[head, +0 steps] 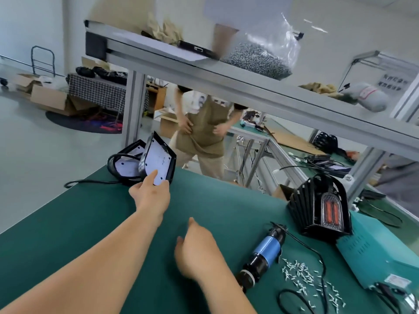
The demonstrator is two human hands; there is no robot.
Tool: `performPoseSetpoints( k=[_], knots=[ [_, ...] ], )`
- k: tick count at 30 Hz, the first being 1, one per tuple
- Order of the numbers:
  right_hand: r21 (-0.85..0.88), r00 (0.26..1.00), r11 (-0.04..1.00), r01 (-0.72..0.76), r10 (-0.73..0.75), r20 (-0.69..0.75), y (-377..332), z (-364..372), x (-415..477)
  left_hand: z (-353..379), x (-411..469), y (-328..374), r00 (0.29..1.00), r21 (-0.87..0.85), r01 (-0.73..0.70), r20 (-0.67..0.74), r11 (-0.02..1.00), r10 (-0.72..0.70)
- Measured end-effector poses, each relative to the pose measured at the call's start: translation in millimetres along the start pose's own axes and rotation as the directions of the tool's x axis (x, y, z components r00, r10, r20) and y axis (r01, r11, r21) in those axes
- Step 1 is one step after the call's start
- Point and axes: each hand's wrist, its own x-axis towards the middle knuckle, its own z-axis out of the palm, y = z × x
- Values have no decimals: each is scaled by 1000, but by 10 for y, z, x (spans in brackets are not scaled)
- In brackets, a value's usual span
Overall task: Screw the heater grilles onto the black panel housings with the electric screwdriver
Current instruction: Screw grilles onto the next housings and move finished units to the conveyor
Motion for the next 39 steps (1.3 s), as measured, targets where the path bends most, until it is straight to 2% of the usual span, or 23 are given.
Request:
performPoseSetpoints(
  k=[3, 9, 15, 18, 19, 20, 21, 22, 23, 24, 25, 27, 30, 33, 35, 39],
  knots=[
    [-41, 999, 999, -8, 9, 40, 15, 45, 30, 27, 90, 13, 998, -31, 65, -22, 997, -66],
    [-37, 999, 999, 2, -1, 44, 41, 63, 42, 54, 134, -42, 1000, 115, 13, -13, 993, -12],
    [25, 999, 999, 38, -39, 33, 84, 61, 41, 34, 90, 57, 994, 166, 104, -3, 981, -105],
    [136, 999, 990, 40, -42, 11, 105, 57, 52, -4, -61, 139, 993, 43, 115, -29, 992, -114],
    [192, 999, 981, 39, -39, -1, 112, 50, 58, -29, -69, 137, 991, -84, 134, -8, 987, -136],
    [256, 999, 966, 33, -30, -14, 117, 35, 67, -49, -119, 165, 976, -185, 211, 98, 960, -196],
    [327, 1000, 945, 23, -17, -21, 124, 14, 77, -57, -129, 94, 984, 15, 154, 84, 988, -155],
    [406, 1000, 914, 8, 2, -25, 137, -5, 85, -87, -172, 53, 992, 134, 85, 83, 987, -97],
    [492, 999, 871, -9, 27, -30, 144, -26, 94, -124, -267, 54, 976, -53, 188, 123, 981, -180],
    [574, 998, 818, -23, 53, -36, 143, -47, 100, -158, -368, 58, 954, -276, 271, 203, 922, -220],
    [645, 996, 763, -33, 78, -42, 134, -66, 103, -202, -479, 43, 954, -315, 268, 218, 910, -205],
    [742, 993, 668, -52, 115, -34, 113, -89, 97, -313, -699, 68, 941, -279, 311, 222, 908, -254],
    [810, 990, 581, -78, 142, -7, 126, -123, 98, -410, -929, 43, 907, -259, 358, 323, 897, -269],
    [814, 985, 578, -64, 166, -41, 170, -152, 105, -500, -1008, 20, 898, -311, 370, 363, 876, -250],
    [785, 982, 618, -30, 164, -91, 197, -196, 119, -549, -1010, 6, 880, -348, 402, 403, 847, -253],
    [719, 988, 694, 20, 98, -122, 284, -343, 90, -680, -984, 45, 824, -291, 438, 508, 850, -251]
  ],
)
